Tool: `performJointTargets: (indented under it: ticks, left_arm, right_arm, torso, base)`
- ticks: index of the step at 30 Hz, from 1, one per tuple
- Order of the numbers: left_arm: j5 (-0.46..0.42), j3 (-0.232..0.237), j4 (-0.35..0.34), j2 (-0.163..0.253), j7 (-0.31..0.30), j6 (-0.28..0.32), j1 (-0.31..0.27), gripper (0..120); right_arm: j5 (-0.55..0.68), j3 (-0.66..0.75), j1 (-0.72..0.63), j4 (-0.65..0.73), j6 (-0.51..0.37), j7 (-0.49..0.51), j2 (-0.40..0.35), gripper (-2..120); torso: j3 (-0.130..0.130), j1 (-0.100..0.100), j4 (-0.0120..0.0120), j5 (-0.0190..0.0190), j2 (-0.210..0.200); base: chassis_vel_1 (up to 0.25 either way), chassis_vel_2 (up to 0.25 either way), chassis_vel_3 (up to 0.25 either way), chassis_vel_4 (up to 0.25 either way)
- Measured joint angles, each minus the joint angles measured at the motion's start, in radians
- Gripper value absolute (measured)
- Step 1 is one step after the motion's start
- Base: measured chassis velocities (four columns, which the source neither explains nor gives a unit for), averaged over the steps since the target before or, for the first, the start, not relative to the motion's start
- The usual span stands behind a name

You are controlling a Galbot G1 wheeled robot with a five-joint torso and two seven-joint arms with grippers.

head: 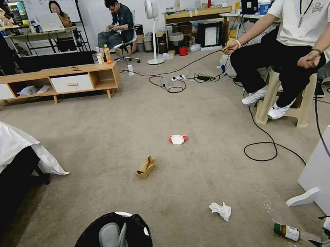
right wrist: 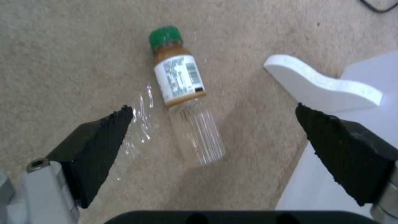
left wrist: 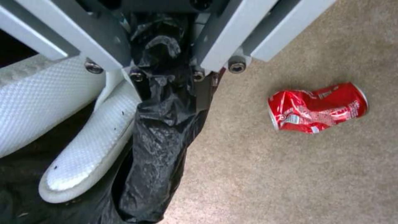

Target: Pick up the trash bin and place the garbage on the floor into it.

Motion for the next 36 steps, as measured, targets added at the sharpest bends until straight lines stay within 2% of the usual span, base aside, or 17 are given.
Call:
performJointTargets:
  ticks: [16, 26, 36]
  left_arm:
    - [0.003, 0.001, 0.005, -0.007, -0.001, 0.001, -0.001, 2]
    - [0.005, -0.003, 0.007, -0.012, -0.001, 0.002, 0.0, 2]
    - [0.013, -0.003, 0.016, -0.015, -0.003, 0.006, -0.011, 2]
  right_arm:
    - [-0.026, -0.085, 0.099, -0.087, 0.042, 0.053, 0.058, 100]
    - [-0.052, -0.165, 0.201, -0.219, 0.099, 0.059, 0.108, 100]
    - [-0.056, -0.198, 0.249, -0.309, 0.145, 0.066, 0.127, 100]
  torso:
    - [0.0, 0.0, 0.0, -0.0002, 0.0]
    - [0.0, 0.0, -0.0002, -0.0003, 0.0]
    - [0.0, 0.0, 0.0, -0.0001, 0.0]
  base:
    - [0.0, 0.0, 0.0, 0.0]
    - [0.0, 0.0, 0.0, 0.0]
    - [0.0, 0.0, 0.0, 0.0]
